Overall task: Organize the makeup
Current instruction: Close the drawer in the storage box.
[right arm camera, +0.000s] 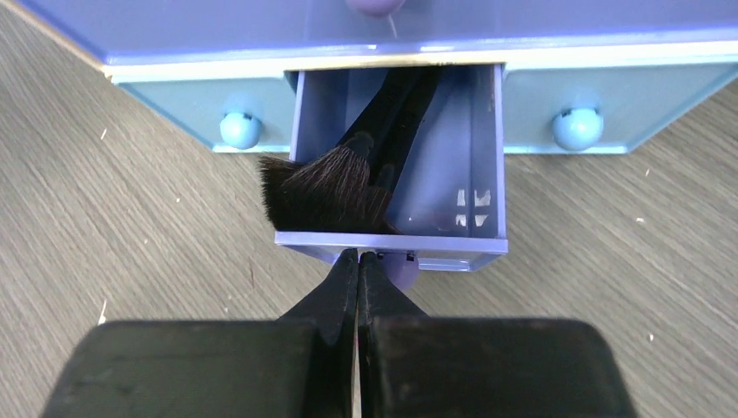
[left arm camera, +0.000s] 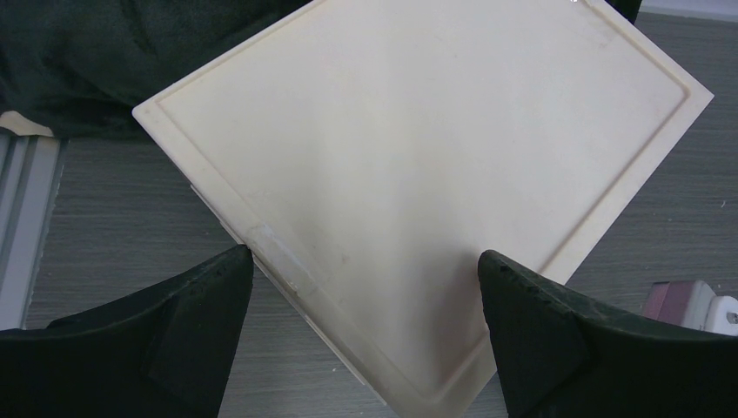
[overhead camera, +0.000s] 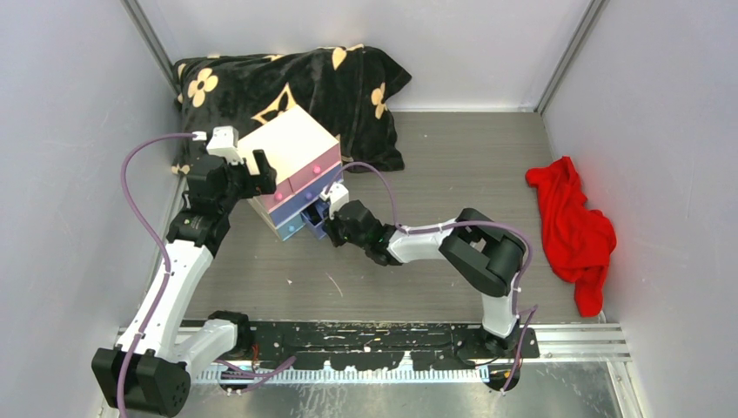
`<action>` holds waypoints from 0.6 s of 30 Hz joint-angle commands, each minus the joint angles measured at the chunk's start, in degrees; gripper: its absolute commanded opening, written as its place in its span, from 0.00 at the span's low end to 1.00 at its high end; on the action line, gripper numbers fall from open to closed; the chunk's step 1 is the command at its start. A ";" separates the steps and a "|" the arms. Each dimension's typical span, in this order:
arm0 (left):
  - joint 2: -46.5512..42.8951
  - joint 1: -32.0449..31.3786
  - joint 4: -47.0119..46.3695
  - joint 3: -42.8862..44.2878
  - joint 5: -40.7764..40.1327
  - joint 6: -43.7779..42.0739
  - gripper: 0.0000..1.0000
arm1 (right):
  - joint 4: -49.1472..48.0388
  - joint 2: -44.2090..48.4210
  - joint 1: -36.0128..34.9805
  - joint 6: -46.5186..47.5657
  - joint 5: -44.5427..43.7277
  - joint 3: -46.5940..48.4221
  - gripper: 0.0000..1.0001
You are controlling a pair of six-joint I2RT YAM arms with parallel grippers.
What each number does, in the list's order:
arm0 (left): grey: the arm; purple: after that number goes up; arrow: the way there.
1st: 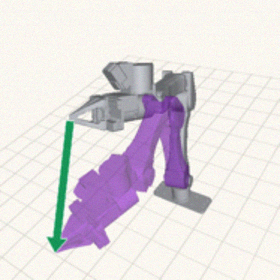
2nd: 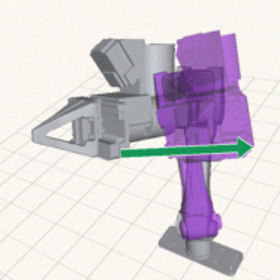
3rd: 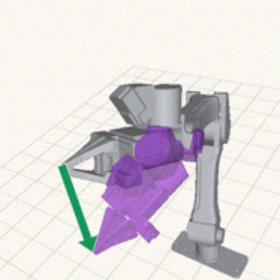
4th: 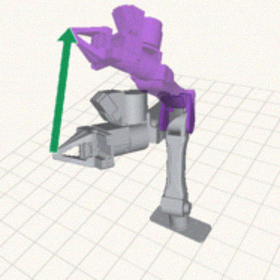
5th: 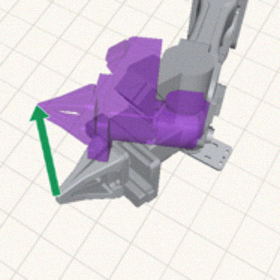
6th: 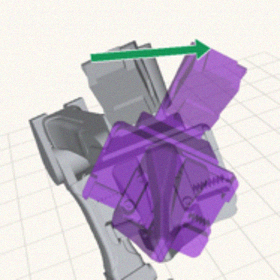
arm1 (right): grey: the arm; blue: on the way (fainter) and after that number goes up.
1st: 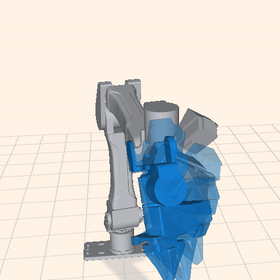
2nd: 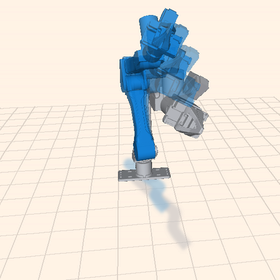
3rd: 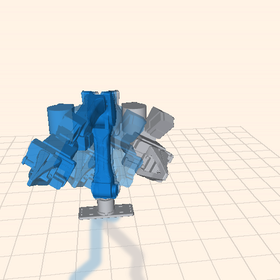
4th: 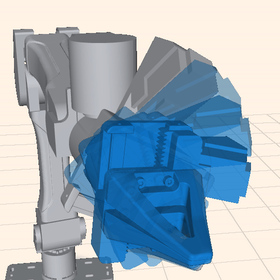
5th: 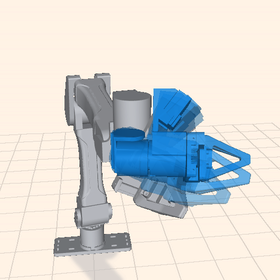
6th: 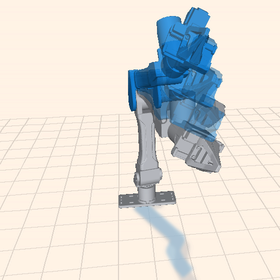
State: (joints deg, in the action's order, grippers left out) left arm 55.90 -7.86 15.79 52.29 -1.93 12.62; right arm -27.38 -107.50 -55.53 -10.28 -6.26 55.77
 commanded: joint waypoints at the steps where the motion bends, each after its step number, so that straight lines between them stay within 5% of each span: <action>1: 0.36 -0.10 1.06 -0.22 -0.13 -1.35 1.00 | -5.42 -2.12 1.06 1.48 0.56 4.74 0.01; 18: 0.14 -0.33 1.68 -0.33 -0.66 -1.54 1.00 | -10.17 -13.18 3.56 1.67 2.92 14.28 0.01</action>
State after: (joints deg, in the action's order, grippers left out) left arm 55.90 -7.88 15.77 52.29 -1.93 12.62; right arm -33.08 -119.57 -52.86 -9.41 -2.50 67.51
